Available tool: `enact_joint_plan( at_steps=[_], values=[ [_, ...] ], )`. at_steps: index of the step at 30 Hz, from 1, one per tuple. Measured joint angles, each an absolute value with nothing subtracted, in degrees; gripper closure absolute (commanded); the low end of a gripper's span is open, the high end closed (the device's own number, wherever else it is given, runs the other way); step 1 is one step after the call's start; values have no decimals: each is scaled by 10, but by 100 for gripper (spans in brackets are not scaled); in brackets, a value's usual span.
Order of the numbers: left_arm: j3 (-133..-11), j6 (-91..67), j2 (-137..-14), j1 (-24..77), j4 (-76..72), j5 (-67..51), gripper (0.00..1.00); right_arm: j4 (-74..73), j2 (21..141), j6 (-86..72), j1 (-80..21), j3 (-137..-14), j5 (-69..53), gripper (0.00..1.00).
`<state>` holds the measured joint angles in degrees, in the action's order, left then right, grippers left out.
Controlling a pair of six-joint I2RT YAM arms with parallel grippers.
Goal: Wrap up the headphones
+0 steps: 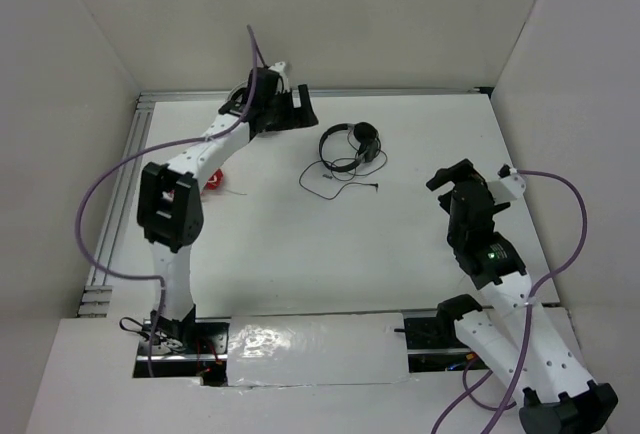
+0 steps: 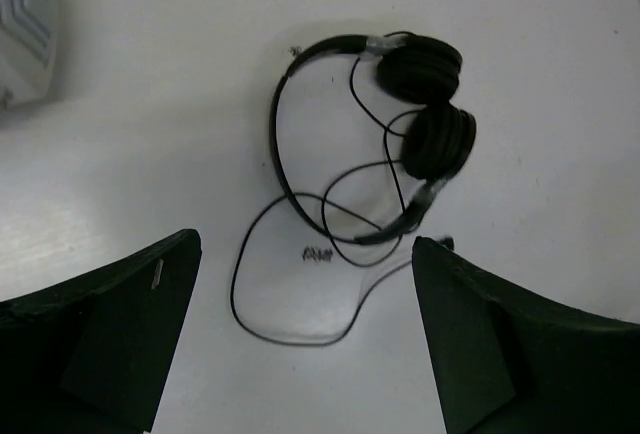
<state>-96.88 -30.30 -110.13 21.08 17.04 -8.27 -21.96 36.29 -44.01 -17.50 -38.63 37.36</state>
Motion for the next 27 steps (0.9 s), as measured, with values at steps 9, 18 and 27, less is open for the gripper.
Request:
enact_joint_plan(
  at_steps=[9, 18, 27],
  values=[
    [-1260, -283, -1378, 238, 240, -56, 7, -227, 382, -448, -175, -386, 380, 3],
    [-1253, -289, -1388, 257, 254, -15, 16, -228, 415, -454, -175, -386, 384, 3],
    [-1272, -290, -1436, 263, 262, 40, 21, -233, 438, -456, -175, -386, 388, 4]
  ],
)
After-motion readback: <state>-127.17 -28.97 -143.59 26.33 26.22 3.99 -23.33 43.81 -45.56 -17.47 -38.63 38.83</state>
